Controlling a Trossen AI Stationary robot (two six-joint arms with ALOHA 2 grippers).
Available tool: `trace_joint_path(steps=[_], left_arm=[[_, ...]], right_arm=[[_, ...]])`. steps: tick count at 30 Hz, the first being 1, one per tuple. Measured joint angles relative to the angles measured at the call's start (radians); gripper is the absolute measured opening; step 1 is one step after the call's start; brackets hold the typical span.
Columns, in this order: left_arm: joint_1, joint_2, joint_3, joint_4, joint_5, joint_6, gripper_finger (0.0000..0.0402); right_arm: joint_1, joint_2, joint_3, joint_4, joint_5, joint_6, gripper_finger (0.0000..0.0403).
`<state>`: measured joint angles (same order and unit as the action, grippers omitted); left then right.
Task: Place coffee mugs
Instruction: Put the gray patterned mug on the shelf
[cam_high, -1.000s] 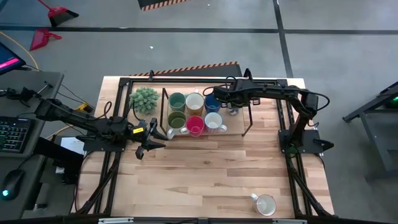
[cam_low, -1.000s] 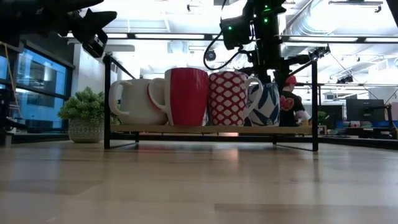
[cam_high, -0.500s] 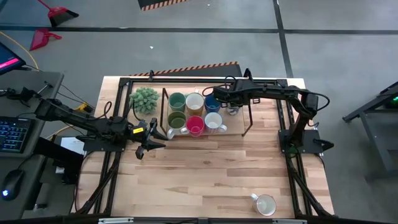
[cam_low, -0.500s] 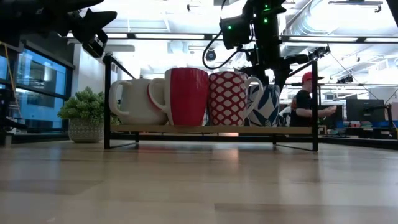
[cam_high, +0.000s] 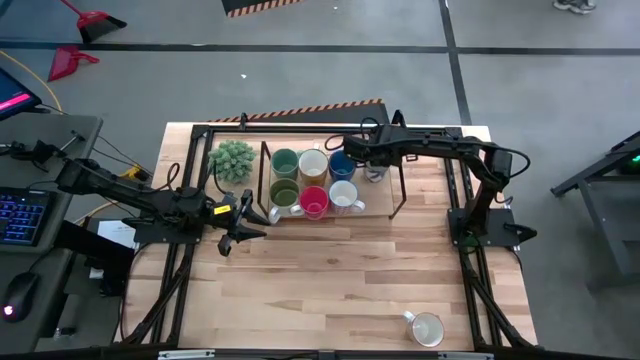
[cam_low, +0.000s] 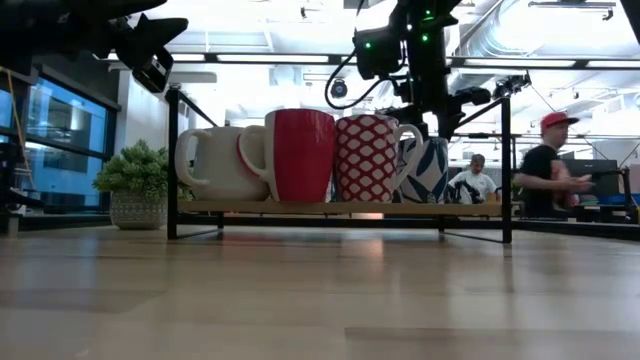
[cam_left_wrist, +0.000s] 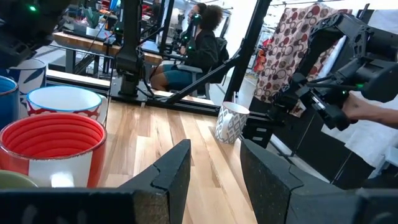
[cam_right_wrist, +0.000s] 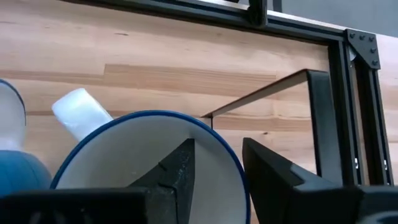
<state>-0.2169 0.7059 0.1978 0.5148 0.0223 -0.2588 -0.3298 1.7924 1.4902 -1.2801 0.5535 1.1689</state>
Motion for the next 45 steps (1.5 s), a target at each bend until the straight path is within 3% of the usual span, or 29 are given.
trace_joint_path(steps=[11, 19, 23, 28, 34, 37, 45], left_arm=[[0.0, 0.0, 0.0, -0.002, 0.0, 0.033, 0.0129], [0.0, 0.0, 0.0, -0.002, 0.0, 0.043, 0.0129], [0.0, 0.0, 0.0, -0.002, 0.0, 0.043, 0.0129], [0.0, 0.0, 0.0, -0.002, 0.0, 0.043, 0.0129], [0.0, 0.0, 0.0, 0.006, 0.0, 0.062, 0.0129], [0.0, 0.0, 0.0, 0.006, -0.001, 0.09, 0.0129], [0.0, 0.0, 0.0, 0.012, -0.053, 0.14, 0.0129]], right_arm=[[0.018, -0.005, 0.009, 0.018, -0.029, -0.027, 0.0119], [0.017, -0.008, 0.166, -0.088, 0.008, -0.074, 0.0119], [0.027, -0.008, 0.255, -0.093, -0.093, -0.131, 0.0119], [0.074, -0.008, 0.354, -0.126, -0.265, -0.338, 0.0119], [0.184, -0.009, 0.45, -0.295, -0.314, -0.578, 0.0119], [0.246, -0.028, 0.459, -0.283, -0.38, -0.701, 0.0119], [0.394, -0.125, 0.459, -0.292, -0.458, -0.69, 0.0119]])
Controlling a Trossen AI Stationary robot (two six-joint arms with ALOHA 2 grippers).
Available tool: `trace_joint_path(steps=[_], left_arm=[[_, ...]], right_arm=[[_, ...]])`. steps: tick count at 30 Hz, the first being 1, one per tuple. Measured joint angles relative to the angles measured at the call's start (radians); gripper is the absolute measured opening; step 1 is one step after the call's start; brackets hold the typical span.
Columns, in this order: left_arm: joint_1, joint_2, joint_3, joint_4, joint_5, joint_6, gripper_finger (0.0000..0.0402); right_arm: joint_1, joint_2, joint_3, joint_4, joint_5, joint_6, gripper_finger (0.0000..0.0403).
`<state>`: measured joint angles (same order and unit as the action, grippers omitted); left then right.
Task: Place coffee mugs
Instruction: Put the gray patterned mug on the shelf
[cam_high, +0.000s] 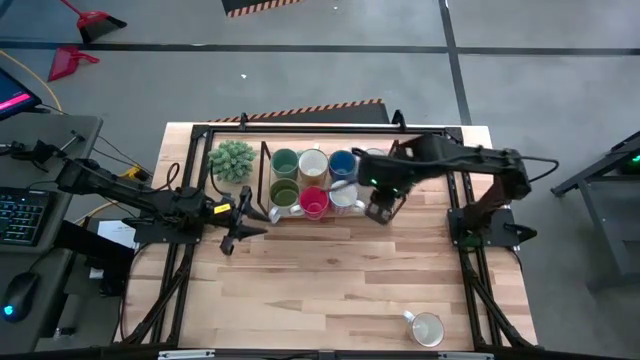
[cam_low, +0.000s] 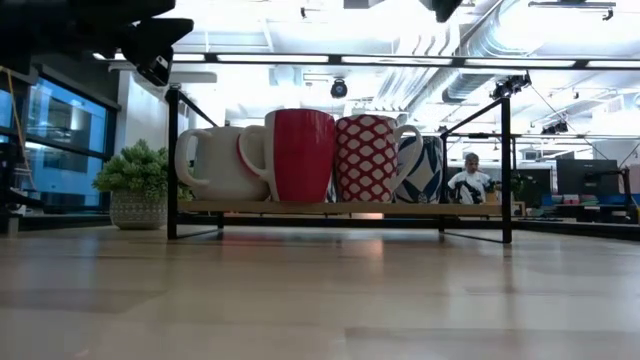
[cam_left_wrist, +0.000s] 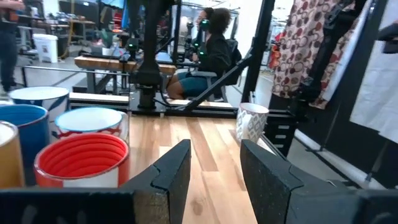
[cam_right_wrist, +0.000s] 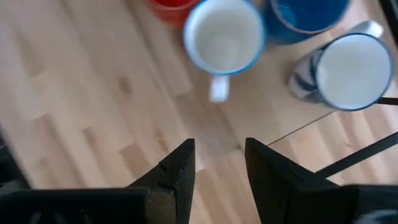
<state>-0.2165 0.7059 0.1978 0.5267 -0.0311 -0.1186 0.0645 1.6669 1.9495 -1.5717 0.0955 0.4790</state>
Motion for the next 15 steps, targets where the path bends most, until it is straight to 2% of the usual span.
trace_joint_path(steps=[8, 15], left_arm=[[0.0, 0.0, 0.0, 0.009, -0.011, -0.033, 0.0129], [0.0, 0.0, 0.0, 0.01, -0.011, -0.071, 0.0129]], right_arm=[[0.225, -0.088, 0.0, 0.001, -0.007, 0.093, 0.0119], [0.422, -0.105, 0.0, 0.001, 0.005, 0.169, 0.0119]])
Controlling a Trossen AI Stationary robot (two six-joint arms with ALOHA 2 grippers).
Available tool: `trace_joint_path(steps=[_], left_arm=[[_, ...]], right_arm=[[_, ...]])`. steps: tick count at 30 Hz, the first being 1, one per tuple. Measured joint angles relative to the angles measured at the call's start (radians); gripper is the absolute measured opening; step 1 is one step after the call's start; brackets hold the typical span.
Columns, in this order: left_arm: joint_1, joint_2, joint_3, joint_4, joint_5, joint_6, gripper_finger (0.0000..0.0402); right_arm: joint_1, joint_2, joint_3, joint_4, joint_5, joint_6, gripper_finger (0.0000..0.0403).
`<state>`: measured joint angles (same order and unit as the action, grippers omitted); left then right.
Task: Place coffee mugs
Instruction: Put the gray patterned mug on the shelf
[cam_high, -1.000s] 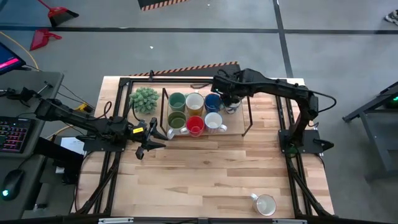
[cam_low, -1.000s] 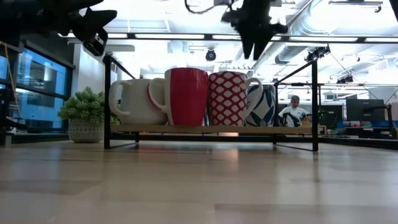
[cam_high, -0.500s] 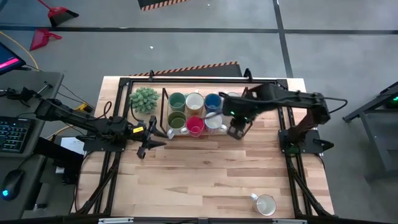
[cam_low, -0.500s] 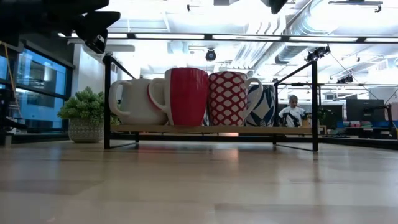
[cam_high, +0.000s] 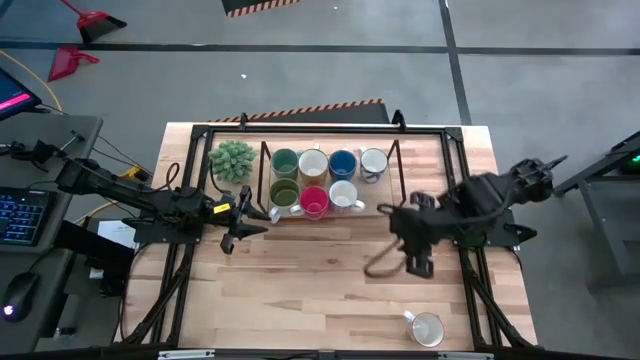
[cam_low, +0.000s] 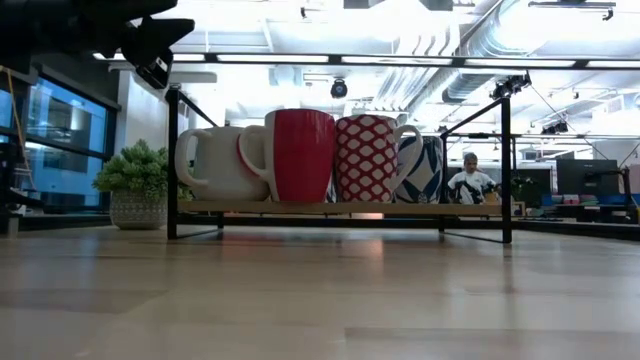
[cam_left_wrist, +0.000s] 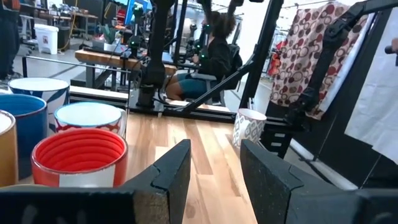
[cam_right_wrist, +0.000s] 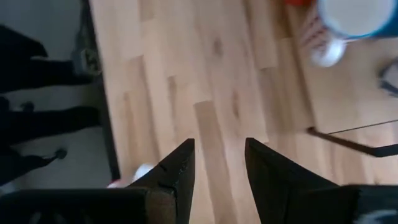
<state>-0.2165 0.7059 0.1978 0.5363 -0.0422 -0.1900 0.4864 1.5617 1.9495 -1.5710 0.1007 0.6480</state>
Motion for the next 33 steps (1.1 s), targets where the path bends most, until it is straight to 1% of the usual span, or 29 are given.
trace_joint_path(steps=[4, 11, 14, 17, 20, 24, 33], left_arm=[[0.0, 0.0, 0.0, 0.0, 0.0, 0.0, 0.0129], [-0.001, 0.0, 0.0, 0.0, 0.005, -0.032, 0.0129], [-0.001, 0.0, 0.0, 0.0, 0.005, -0.042, 0.0129], [-0.001, 0.0, 0.0, 0.0, 0.005, -0.044, 0.0129], [-0.001, 0.0, 0.0, 0.0, 0.005, -0.043, 0.0129], [-0.001, 0.0, 0.0, 0.0, 0.005, -0.043, 0.0129], [-0.001, 0.0, 0.0, 0.0, 0.005, -0.043, 0.0129]], right_arm=[[0.104, 0.002, 0.0, 0.0, 0.0, 0.071, 0.0119], [0.28, 0.015, 0.0, 0.0, 0.002, 0.32, 0.0119], [0.337, 0.049, 0.0, 0.0, 0.043, 0.436, 0.0119], [0.378, 0.097, 0.0, 0.0, 0.076, 0.508, 0.0119], [0.41, 0.157, 0.0, 0.0, 0.073, 0.561, 0.0119], [0.438, 0.238, 0.0, 0.0, 0.016, 0.602, 0.0119], [0.45, 0.405, -0.001, 0.0, -0.023, 0.656, 0.0119]])
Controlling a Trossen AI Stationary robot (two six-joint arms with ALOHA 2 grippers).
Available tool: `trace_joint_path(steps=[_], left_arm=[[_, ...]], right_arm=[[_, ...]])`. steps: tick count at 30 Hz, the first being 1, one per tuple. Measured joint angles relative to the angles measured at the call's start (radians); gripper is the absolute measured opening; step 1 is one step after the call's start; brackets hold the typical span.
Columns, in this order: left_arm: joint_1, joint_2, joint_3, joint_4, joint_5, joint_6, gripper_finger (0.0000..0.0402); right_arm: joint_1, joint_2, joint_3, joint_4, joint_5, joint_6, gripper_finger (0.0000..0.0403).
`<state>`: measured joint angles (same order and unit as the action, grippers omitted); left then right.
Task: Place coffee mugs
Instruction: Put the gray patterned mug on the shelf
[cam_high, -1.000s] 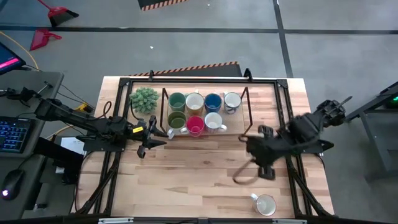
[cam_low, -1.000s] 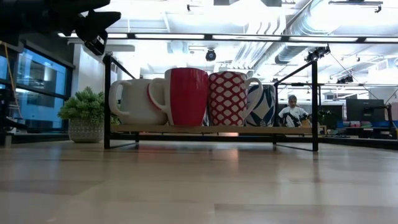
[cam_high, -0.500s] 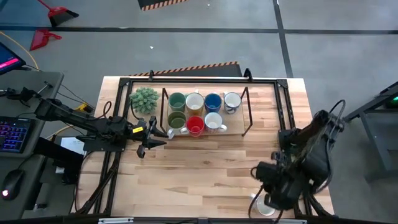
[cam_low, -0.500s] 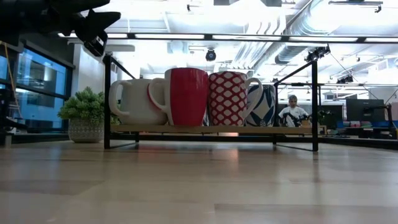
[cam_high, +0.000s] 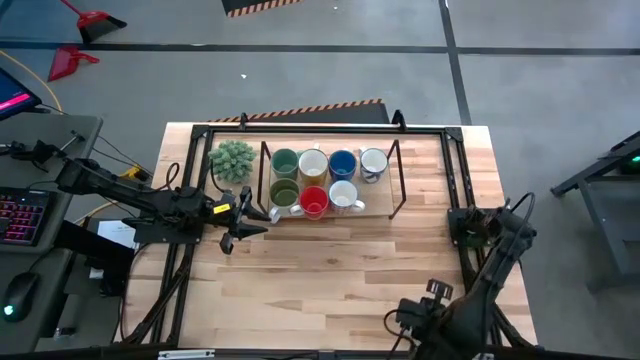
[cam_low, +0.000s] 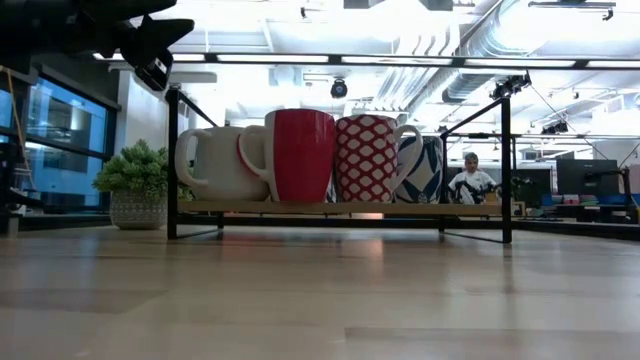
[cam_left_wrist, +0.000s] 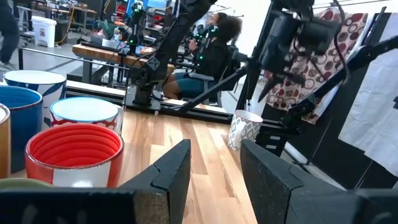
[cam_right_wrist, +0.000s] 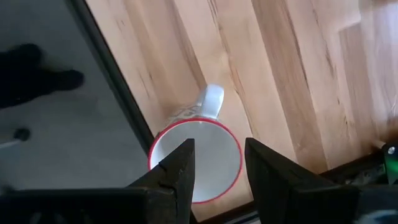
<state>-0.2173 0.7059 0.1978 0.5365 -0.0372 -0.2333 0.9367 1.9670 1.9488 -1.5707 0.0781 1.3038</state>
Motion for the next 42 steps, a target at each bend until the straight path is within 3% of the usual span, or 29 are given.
trace_joint_path(steps=[8, 13, 19, 25, 32, 42], left_arm=[[0.0, 0.0, 0.0, 0.0, 0.013, 0.0, 0.0129], [0.0, 0.0, 0.0, 0.0, 0.033, 0.0, 0.0129], [0.0, 0.0, 0.0, 0.0, 0.033, 0.0, 0.0129], [0.001, 0.0, 0.0, 0.0, 0.033, 0.0, 0.0129], [0.001, 0.0, 0.0, 0.0, 0.033, 0.0, 0.0129], [0.0, 0.0, 0.0, 0.008, 0.033, 0.0, 0.0129]], right_arm=[[0.0, 0.058, 0.0, 0.0, -0.093, 0.041, 0.0119], [0.0, 0.058, 0.0, 0.041, -0.182, 0.184, 0.0119], [0.006, 0.071, 0.0, 0.085, -0.173, 0.311, 0.0119], [0.007, 0.074, 0.0, 0.142, -0.112, 0.337, 0.0119], [0.007, 0.128, 0.0, 0.14, -0.159, 0.386, 0.0119], [0.006, 0.186, 0.0, 0.176, -0.141, 0.471, 0.0119]])
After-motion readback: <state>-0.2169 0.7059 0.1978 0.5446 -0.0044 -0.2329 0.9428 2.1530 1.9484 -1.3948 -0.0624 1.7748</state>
